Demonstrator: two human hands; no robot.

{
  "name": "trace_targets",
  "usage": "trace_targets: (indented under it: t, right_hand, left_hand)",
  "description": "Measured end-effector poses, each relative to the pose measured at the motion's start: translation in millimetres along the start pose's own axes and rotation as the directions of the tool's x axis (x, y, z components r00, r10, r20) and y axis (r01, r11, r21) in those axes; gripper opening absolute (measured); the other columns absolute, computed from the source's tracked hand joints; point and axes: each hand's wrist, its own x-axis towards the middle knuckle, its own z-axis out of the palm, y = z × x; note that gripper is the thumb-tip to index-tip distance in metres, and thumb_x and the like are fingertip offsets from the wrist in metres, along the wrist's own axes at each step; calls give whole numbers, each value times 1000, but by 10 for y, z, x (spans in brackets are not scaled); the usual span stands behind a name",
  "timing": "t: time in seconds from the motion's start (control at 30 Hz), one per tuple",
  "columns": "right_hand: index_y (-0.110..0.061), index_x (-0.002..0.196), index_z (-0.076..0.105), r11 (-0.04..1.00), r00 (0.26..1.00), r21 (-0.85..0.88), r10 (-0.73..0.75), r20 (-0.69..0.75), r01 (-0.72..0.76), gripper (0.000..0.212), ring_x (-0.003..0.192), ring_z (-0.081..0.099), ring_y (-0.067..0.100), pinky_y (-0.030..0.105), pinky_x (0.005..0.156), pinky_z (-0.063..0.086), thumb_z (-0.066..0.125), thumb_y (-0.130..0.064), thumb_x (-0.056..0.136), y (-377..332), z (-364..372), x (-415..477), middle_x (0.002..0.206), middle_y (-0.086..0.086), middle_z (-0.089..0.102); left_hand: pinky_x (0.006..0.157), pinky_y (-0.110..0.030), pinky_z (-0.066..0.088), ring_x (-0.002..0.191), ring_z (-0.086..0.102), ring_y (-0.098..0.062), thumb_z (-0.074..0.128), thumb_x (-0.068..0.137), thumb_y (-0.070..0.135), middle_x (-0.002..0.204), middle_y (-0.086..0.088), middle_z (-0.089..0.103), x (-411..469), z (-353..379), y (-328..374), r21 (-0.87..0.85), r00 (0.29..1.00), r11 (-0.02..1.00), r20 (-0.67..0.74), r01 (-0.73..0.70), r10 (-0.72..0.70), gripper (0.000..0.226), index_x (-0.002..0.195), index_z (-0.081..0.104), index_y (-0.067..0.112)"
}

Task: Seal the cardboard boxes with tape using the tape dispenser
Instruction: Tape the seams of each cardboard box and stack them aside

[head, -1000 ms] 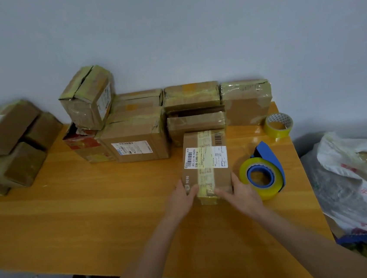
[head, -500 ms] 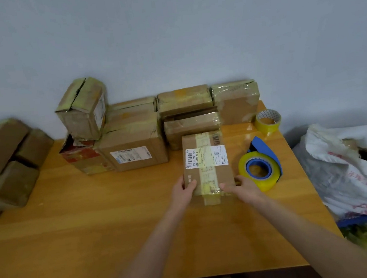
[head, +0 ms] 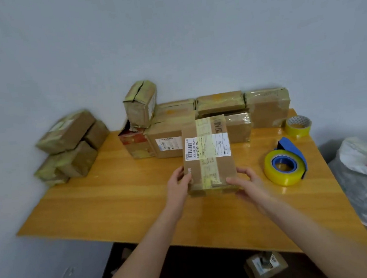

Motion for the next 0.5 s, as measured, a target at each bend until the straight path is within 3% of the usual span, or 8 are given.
trace_targets:
  t: [0.1, 0.23, 0.33, 0.5]
  right_hand:
    - [-26, 119, 50, 994, 994, -46, -93, 65, 97, 50, 97, 61, 13, 33, 83, 52, 78, -20, 78, -173, 322, -76, 107, -1, 63]
    - [-24, 123, 48, 956, 959, -133, -243, 146, 263, 56, 103, 58, 11, 29, 80, 52, 80, -21, 77, -460, 916, -91, 113, -2, 60]
    - [-25, 122, 51, 915, 927, -175, -335, 168, 363, 57, 107, 57, 11, 36, 88, 53, 82, -25, 74, -602, 1467, -19, 116, -6, 59]
    - [-24, 121, 53, 857, 880, -213, -436, 186, 470, 56, 101, 56, 4, 26, 80, 49, 83, -28, 73, -808, 2584, 236, 110, -13, 59]
  left_hand:
    - [67, -19, 47, 88, 58, -5, 52, 99, 23, 115, -2, 61, -25, -286, 81, -18, 990, 997, -127, -70, 67, 35, 132, 48, 15]
    - [70, -19, 47, 96, 58, -7, 51, 99, 26, 116, -1, 59, 61, -810, 220, -51, 955, 985, -260, -162, 144, 33, 130, 46, 17]
    - [72, -21, 47, 97, 58, -9, 49, 100, 25, 112, -1, 59, 238, -1290, 303, -64, 919, 971, -343, -229, 194, 29, 128, 47, 17]
    - [70, -23, 46, 95, 59, -9, 46, 100, 26, 108, 1, 60, 800, -2270, 428, -63, 873, 950, -416, -306, 254, 21, 121, 47, 21]
